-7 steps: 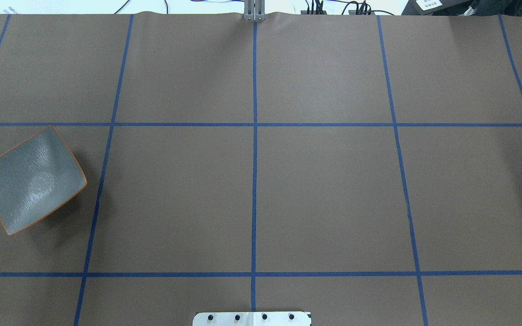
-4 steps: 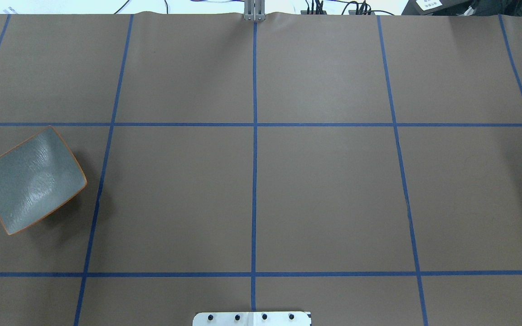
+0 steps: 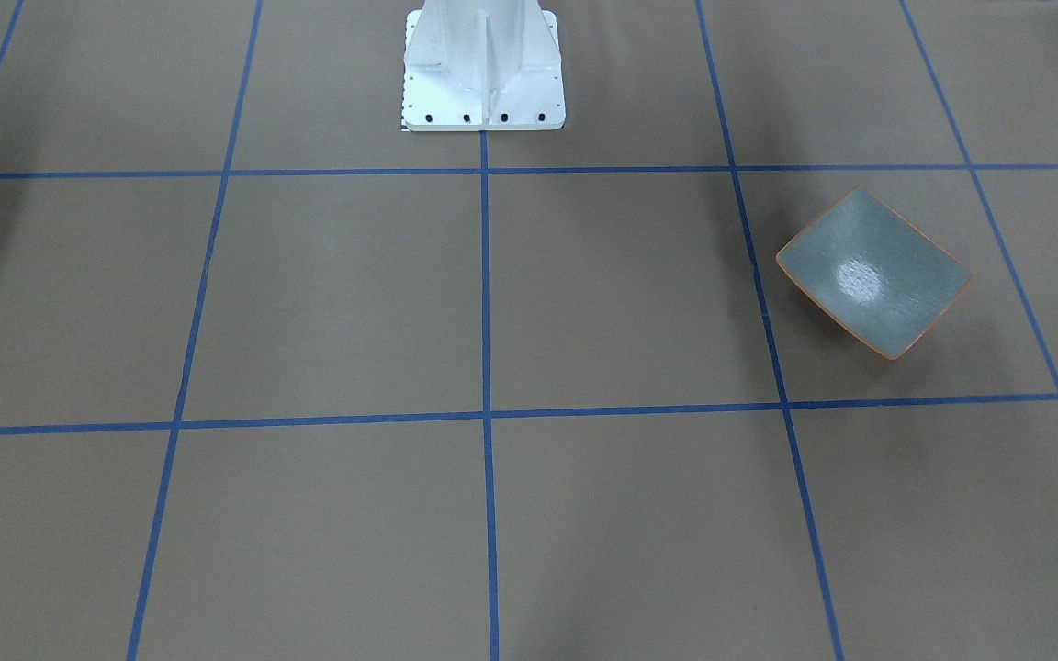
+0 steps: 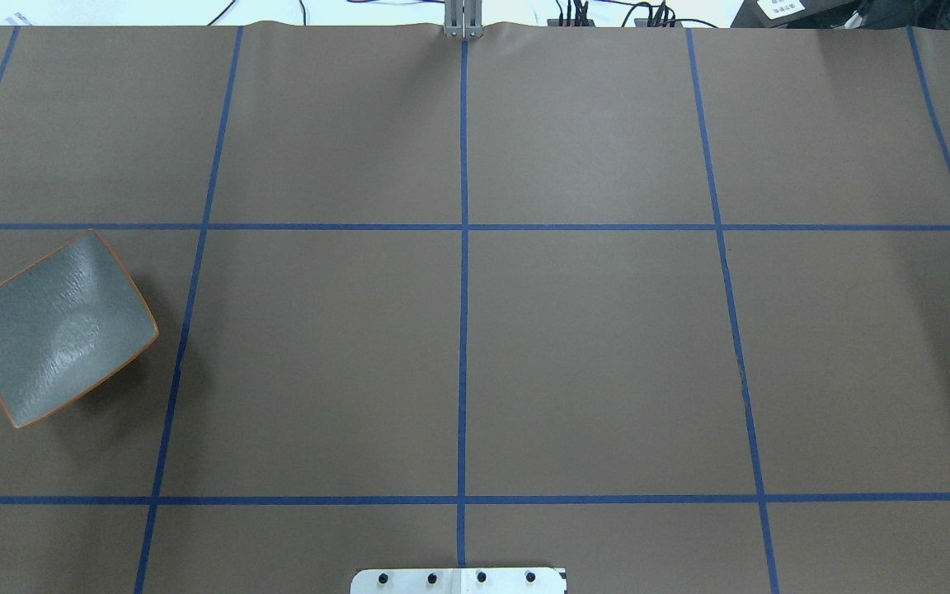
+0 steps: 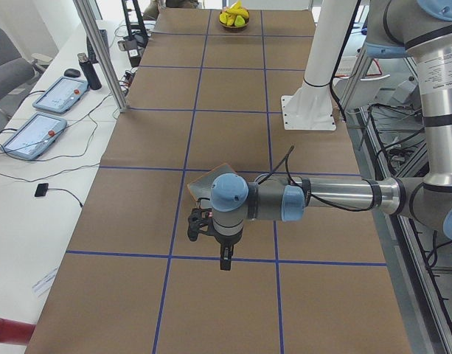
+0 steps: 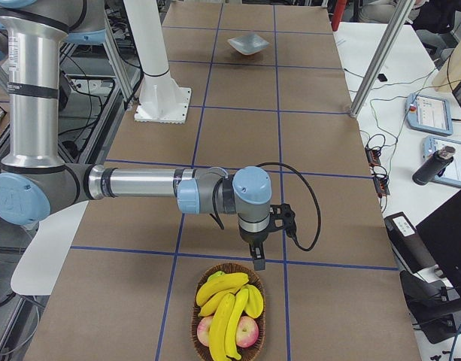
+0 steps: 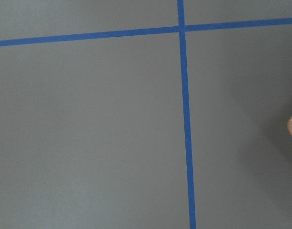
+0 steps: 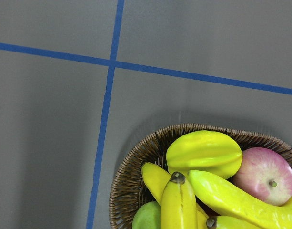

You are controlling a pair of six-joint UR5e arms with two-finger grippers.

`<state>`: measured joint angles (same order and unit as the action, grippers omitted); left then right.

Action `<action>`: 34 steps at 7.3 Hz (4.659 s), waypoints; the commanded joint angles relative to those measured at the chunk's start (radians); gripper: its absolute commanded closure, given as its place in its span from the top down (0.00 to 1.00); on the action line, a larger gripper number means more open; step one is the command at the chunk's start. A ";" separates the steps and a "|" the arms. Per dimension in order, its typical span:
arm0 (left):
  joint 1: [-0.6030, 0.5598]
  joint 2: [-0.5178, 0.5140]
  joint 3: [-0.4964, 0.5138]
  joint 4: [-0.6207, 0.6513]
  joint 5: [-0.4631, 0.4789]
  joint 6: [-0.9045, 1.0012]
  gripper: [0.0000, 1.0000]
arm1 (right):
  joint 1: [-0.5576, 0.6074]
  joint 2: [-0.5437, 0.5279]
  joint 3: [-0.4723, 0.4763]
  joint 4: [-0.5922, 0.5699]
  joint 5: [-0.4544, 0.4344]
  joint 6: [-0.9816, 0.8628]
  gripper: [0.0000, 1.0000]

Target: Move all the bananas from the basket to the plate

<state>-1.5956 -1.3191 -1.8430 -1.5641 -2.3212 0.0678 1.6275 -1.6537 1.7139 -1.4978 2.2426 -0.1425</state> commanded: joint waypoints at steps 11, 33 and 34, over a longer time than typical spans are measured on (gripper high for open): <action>0.000 0.000 0.005 -0.004 -0.004 0.000 1.00 | -0.184 -0.143 -0.056 0.186 -0.238 0.064 1.00; 0.002 -0.006 0.001 -0.004 -0.004 0.000 1.00 | -0.216 -0.147 0.027 0.168 -0.301 0.031 0.00; 0.000 -0.006 0.002 -0.004 -0.004 0.000 1.00 | -0.210 -0.147 0.032 0.168 -0.241 0.031 0.00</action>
<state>-1.5949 -1.3254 -1.8420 -1.5678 -2.3255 0.0675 1.4084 -1.8006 1.7311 -1.3272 1.9528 -0.1064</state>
